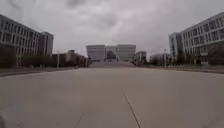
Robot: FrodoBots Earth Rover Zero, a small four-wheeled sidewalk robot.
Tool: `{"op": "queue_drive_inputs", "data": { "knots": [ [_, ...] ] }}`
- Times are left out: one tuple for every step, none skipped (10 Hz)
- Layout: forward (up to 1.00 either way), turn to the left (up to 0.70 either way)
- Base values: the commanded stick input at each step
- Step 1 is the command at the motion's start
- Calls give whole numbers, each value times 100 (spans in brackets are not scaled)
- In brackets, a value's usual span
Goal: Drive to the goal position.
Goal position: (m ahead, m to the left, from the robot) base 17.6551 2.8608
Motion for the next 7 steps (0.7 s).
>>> {"op": "queue_drive_inputs", "data": {
  "knots": [
    [70,-1],
    [70,-1],
    [70,-1],
    [70,-1],
    [70,-1],
    [70,-1],
    [70,-1]
  ]
}}
